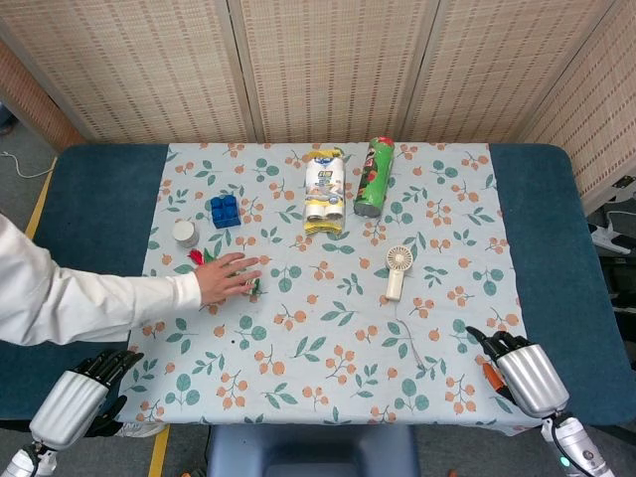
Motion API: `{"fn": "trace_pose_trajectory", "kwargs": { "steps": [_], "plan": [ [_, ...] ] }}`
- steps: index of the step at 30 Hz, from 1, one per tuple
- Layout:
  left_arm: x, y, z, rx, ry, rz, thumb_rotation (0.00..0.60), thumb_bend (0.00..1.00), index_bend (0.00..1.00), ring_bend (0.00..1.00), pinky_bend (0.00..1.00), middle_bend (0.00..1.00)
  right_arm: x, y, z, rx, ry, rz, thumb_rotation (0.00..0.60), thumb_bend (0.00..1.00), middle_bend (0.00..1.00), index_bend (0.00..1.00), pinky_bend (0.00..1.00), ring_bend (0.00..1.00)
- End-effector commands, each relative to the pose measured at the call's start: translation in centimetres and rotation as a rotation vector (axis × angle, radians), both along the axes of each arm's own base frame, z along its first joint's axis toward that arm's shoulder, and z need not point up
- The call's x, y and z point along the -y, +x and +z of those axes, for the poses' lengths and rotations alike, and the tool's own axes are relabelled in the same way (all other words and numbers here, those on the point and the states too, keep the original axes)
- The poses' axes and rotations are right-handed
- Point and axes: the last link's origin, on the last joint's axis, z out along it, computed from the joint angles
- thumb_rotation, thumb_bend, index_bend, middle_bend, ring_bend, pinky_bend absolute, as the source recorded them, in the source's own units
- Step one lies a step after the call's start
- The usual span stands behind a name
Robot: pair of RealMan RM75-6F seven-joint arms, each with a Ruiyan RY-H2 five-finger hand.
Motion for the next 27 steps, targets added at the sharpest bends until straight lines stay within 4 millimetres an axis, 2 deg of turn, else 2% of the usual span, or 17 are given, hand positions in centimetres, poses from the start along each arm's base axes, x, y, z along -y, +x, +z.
{"fn": "trace_pose_trajectory", "kwargs": {
  "steps": [1, 12, 14, 16, 18, 20, 23, 27],
  "plan": [
    [0.0, 0.0, 0.1, 0.001, 0.003, -0.003, 0.6, 0.34, 0.17, 0.19, 0.47, 0.22, 0.0, 0.0, 0.0, -0.001, 0.003, 0.0, 0.6, 0.39, 0.45, 0.15, 0.54, 0.32],
    [0.0, 0.1, 0.3, 0.013, 0.008, -0.009, 0.6, 0.34, 0.17, 0.19, 0.47, 0.22, 0.6, 0.1, -0.4, 0.008, 0.028, -0.013, 0.6, 0.39, 0.45, 0.15, 0.54, 0.33],
    [-0.2, 0.1, 0.3, 0.016, 0.006, -0.007, 0.6, 0.34, 0.17, 0.19, 0.47, 0.23, 1.0, 0.3, -0.6, 0.043, 0.074, -0.019, 0.6, 0.39, 0.45, 0.15, 0.55, 0.36],
    [-0.3, -0.1, 0.2, 0.015, 0.007, 0.0, 0.6, 0.34, 0.17, 0.2, 0.47, 0.23, 1.6, 0.5, -0.7, 0.082, 0.105, -0.035, 0.6, 0.4, 0.49, 0.15, 0.58, 0.43],
    [-0.4, -0.3, 0.3, 0.009, 0.009, 0.014, 0.6, 0.34, 0.17, 0.2, 0.47, 0.23, 2.6, 0.6, -0.8, 0.088, 0.122, -0.048, 0.6, 0.44, 0.57, 0.15, 0.67, 0.53],
    [-0.2, -0.3, 0.4, 0.014, 0.01, 0.022, 0.6, 0.34, 0.17, 0.2, 0.47, 0.23, 3.6, 0.9, -1.0, 0.072, 0.133, -0.059, 0.6, 0.51, 0.63, 0.15, 0.72, 0.58],
    [0.2, -0.1, 0.8, 0.023, 0.02, 0.01, 0.6, 0.34, 0.17, 0.2, 0.47, 0.23, 4.8, 1.9, -1.4, 0.064, 0.146, -0.069, 0.6, 0.61, 0.69, 0.16, 0.76, 0.64],
    [0.4, 0.1, 1.1, 0.033, 0.037, -0.002, 0.6, 0.34, 0.17, 0.2, 0.47, 0.24, 6.5, 3.5, -2.1, 0.048, 0.154, -0.076, 0.6, 0.69, 0.72, 0.16, 0.77, 0.66]
  ]
}}
